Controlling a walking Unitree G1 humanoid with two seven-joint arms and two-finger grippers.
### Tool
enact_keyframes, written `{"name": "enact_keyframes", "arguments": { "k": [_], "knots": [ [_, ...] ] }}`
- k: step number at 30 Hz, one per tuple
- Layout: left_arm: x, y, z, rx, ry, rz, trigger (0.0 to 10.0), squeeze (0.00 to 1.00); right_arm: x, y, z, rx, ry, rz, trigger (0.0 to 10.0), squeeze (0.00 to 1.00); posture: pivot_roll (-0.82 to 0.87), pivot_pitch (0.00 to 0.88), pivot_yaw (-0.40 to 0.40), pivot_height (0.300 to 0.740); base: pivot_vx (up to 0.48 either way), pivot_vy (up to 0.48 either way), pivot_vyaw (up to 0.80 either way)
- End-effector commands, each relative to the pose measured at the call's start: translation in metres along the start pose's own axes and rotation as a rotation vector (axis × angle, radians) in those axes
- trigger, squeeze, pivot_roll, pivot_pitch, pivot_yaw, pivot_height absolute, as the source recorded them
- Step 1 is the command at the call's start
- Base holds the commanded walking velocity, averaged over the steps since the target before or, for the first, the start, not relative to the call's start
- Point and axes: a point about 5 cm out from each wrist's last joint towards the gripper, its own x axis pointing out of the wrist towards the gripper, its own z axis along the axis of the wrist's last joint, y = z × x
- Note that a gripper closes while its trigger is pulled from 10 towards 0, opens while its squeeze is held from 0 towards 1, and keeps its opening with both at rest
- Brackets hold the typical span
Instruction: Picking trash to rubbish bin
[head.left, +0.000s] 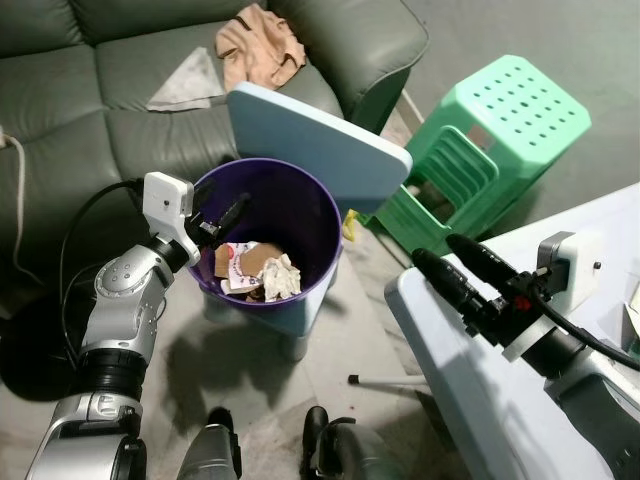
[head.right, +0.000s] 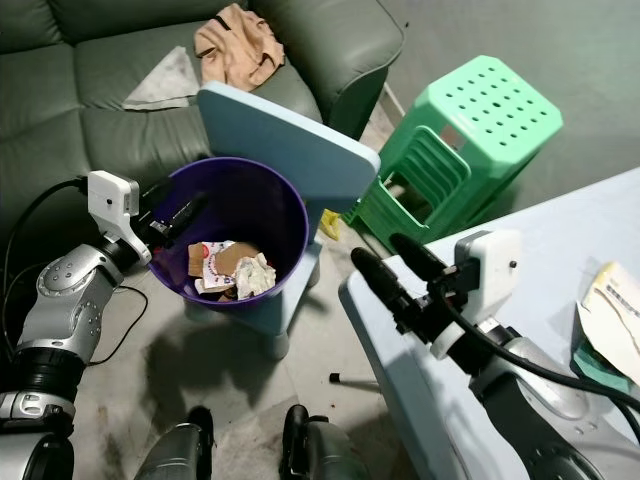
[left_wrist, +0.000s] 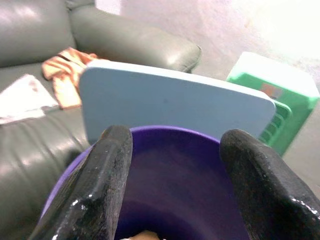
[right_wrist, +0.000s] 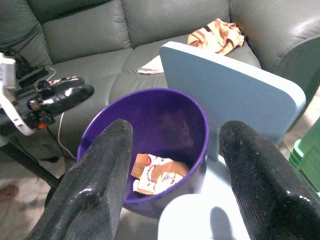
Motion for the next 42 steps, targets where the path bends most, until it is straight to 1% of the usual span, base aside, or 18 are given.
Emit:
{"name": "enact_keyframes", "arguments": {
  "k": [1, 2, 5, 8, 9, 10, 11, 15, 18, 20, 25, 30, 33, 35, 36, 37, 39, 42],
  "knots": [
    [-0.005, -0.002, -0.002, -0.012, -0.004, 0.026, 10.0, 0.00, 0.000, -0.005, -0.004, -0.012, -0.002, -0.043, 10.0, 0.00, -0.01, 0.237, -0.086, 0.740, 0.000, 0.000, 0.00],
    [-0.005, -0.002, -0.002, -0.012, -0.004, 0.026, 10.0, 0.00, 0.000, -0.005, -0.004, -0.012, -0.002, -0.043, 10.0, 0.00, -0.01, 0.237, -0.086, 0.740, 0.000, 0.000, 0.00],
    [-0.013, -0.005, 0.006, -0.021, -0.031, 0.132, 10.0, 0.00, 0.009, -0.016, -0.006, -0.028, -0.039, -0.128, 10.0, 0.00, 0.00, 0.185, -0.069, 0.740, 0.000, 0.000, 0.00],
    [-0.015, -0.006, 0.008, -0.024, -0.034, 0.149, 10.0, 0.00, 0.011, -0.019, -0.007, -0.033, -0.043, -0.155, 10.0, 0.00, 0.00, 0.180, -0.068, 0.740, 0.000, 0.000, 0.00],
    [-0.016, -0.007, 0.009, -0.026, -0.036, 0.159, 10.0, 0.00, 0.014, -0.023, -0.009, -0.037, -0.044, -0.181, 10.0, 0.00, 0.01, 0.166, -0.065, 0.740, 0.000, 0.000, 0.00],
    [-0.017, -0.009, 0.015, -0.037, -0.042, 0.191, 10.0, 0.00, 0.020, -0.033, -0.016, -0.047, -0.041, -0.256, 10.0, 0.00, 0.03, 0.137, -0.058, 0.740, 0.000, 0.000, 0.00],
    [-0.016, -0.010, 0.018, -0.032, -0.046, 0.207, 10.0, 0.00, 0.022, -0.037, -0.019, -0.054, -0.035, -0.290, 10.0, 0.00, 0.03, 0.129, -0.058, 0.740, 0.000, 0.000, 0.00],
    [-0.016, -0.016, 0.020, -0.049, -0.054, 0.253, 10.0, 0.00, 0.029, -0.047, -0.026, -0.067, -0.041, -0.365, 10.0, 0.00, 0.05, 0.088, -0.055, 0.740, 0.000, 0.000, 0.00],
    [-0.017, -0.019, 0.018, -0.044, -0.040, 0.269, 10.0, 0.00, 0.032, -0.049, -0.028, -0.083, -0.056, -0.386, 10.0, 0.00, 0.05, 0.076, -0.054, 0.740, 0.000, 0.000, 0.00],
    [-0.017, -0.024, 0.015, -0.056, -0.038, 0.293, 10.0, 0.00, 0.035, -0.053, -0.031, -0.140, -0.076, -0.424, 10.0, 0.00, 0.06, 0.043, -0.053, 0.740, 0.000, 0.000, 0.00],
    [-0.018, -0.030, 0.009, -0.043, -0.038, 0.347, 10.0, 0.00, 0.037, -0.057, -0.038, -0.192, -0.102, -0.471, 10.0, 0.00, 0.06, 0.015, -0.054, 0.740, 0.000, 0.000, 0.00],
    [-0.020, -0.036, 0.005, -0.043, -0.074, 0.390, 10.0, 0.00, 0.040, -0.062, -0.047, -0.202, -0.130, -0.511, 10.0, 0.00, 0.06, 0.000, -0.055, 0.740, 0.000, 0.000, 0.00],
    [-0.022, -0.037, 0.001, -0.048, -0.074, 0.399, 10.0, 0.00, 0.040, -0.063, -0.051, -0.208, -0.140, -0.515, 10.0, 0.00, 0.06, 0.000, -0.056, 0.740, 0.000, 0.000, 0.00],
    [-0.022, -0.036, -0.006, -0.028, -0.042, 0.421, 10.0, 0.00, 0.040, -0.063, -0.055, -0.196, -0.147, -0.524, 10.0, 0.00, 0.06, 0.000, -0.057, 0.740, 0.000, 0.000, 0.00],
    [-0.022, -0.036, -0.006, -0.028, -0.042, 0.421, 10.0, 0.00, 0.040, -0.063, -0.055, -0.196, -0.147, -0.524, 10.0, 0.00, 0.06, 0.000, -0.057, 0.740, 0.000, 0.000, 0.00],
    [-0.023, -0.033, -0.010, -0.039, -0.026, 0.451, 10.0, 0.00, 0.040, -0.062, -0.058, -0.211, -0.146, -0.526, 10.0, 0.00, 0.06, 0.000, -0.057, 0.740, 0.000, 0.000, 0.00],
    [-0.023, -0.031, -0.010, -0.051, -0.029, 0.462, 10.0, 0.00, 0.040, -0.062, -0.060, -0.213, -0.140, -0.530, 10.0, 0.00, 0.06, 0.000, -0.057, 0.740, 0.000, 0.000, 0.00],
    [-0.020, -0.029, -0.011, -0.031, -0.035, 0.471, 10.0, 0.00, 0.044, -0.064, -0.067, -0.224, -0.117, -0.550, 10.0, 0.00, 0.06, 0.000, -0.057, 0.740, 0.000, 0.000, 0.00]
  ]
}}
